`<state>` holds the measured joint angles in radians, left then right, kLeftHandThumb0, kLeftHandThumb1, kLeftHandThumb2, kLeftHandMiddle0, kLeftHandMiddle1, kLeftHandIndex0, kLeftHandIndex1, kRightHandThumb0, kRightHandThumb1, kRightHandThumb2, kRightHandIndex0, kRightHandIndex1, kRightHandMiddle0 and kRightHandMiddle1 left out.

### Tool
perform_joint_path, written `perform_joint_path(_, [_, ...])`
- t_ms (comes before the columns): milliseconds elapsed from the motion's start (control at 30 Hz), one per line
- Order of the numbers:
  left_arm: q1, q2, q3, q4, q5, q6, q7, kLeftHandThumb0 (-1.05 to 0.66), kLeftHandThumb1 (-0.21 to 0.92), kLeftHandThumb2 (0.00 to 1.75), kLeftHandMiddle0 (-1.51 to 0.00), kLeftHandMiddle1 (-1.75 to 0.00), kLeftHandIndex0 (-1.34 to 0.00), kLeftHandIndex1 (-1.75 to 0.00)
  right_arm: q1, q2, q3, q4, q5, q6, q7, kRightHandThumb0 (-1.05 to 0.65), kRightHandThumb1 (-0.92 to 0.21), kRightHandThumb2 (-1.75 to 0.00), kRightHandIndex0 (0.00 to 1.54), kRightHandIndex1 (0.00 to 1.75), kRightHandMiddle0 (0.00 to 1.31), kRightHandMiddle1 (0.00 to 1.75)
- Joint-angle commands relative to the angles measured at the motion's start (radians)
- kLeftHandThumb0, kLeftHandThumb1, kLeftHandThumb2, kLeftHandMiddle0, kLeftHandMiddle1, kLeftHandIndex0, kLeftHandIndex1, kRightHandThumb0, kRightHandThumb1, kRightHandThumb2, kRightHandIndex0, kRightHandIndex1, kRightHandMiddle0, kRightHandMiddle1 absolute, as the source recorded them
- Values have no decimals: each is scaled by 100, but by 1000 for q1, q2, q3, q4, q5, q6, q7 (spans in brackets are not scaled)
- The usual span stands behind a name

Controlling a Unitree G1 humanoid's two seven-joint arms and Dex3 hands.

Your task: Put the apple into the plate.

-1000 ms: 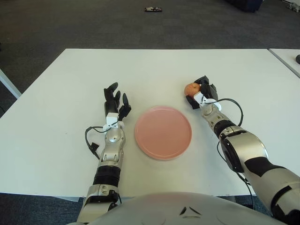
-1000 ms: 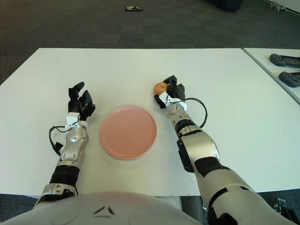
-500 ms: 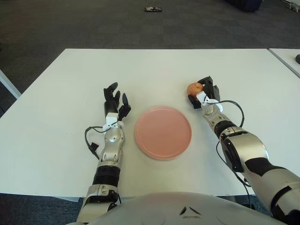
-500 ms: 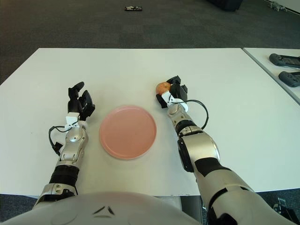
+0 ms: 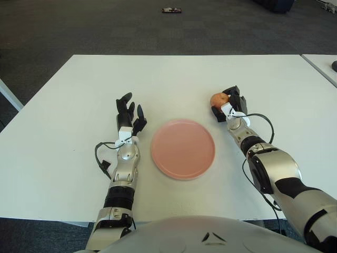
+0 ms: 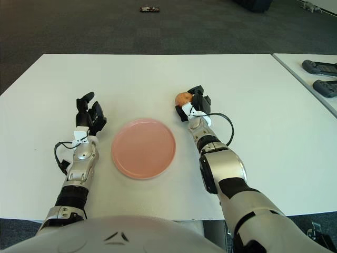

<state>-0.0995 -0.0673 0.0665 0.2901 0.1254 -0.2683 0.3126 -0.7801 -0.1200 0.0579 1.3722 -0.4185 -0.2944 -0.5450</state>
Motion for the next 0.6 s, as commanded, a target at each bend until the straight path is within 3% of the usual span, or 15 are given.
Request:
perform_joint_path(0, [-8, 5, 4, 0, -5, 8, -5, -68, 92, 70, -48, -6, -1, -104, -2, -1, -21, -5, 25, -11, -10, 8, -19, -142, 119, 175, 105, 175])
perform_joint_path(567, [-8, 7, 7, 2, -7, 7, -7, -69, 92, 70, -49, -7, -1, -104, -46, -13, -114, -20, 124, -88, 25, 5, -16, -143, 120, 175, 107, 175])
